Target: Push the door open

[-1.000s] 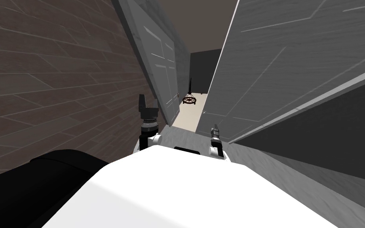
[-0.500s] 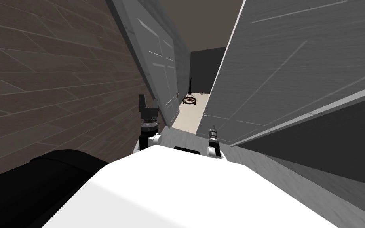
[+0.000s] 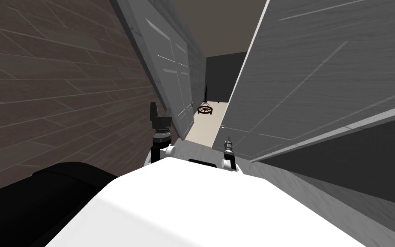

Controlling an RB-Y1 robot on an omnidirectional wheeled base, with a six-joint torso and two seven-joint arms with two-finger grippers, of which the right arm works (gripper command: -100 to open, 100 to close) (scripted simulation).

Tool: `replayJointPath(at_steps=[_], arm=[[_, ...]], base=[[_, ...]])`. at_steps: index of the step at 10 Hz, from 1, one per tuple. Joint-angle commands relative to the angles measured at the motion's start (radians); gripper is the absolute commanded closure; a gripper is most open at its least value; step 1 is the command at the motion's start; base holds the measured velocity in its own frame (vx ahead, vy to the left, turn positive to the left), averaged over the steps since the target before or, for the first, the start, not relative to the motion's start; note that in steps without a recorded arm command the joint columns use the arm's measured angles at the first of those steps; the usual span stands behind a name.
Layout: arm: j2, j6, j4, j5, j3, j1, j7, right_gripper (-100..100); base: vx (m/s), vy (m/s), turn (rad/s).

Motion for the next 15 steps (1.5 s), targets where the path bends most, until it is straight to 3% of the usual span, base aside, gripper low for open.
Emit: replayJointPath(at_steps=[1, 4, 5, 7, 10, 12, 14, 15], arm=[[0.011, -0.012, 0.035, -0.003, -0.003, -0.014, 0.005, -100], [0.034, -0.025, 0.085, -0.007, -0.006, -0.032, 0.011, -100], [0.028, -0.021, 0.069, -0.005, -0.004, -0.023, 0.008, -100], [-0.018, -0.024, 0.077, -0.007, -0.008, -0.027, 0.008, -100], [-0.035, -0.025, 0.085, -0.011, -0.013, -0.032, 0.008, -100], [-0.025, -0.026, 0.091, -0.013, -0.016, -0.036, 0.008, -100], [0.008, -0.027, 0.097, -0.015, -0.02, -0.04, 0.008, -100], [-0.004, -0.031, 0.106, -0.015, -0.02, -0.044, 0.007, -100]], base=[[0.127, -0.016, 0.001], [0.115, -0.001, 0.003], [0.052, 0.004, 0.002], [0.127, -0.001, 0.018], [0.207, -0.03, 0.018], [0.198, -0.015, 0.018], [0.185, -0.021, 0.016], [0.084, -0.015, -0.003]])
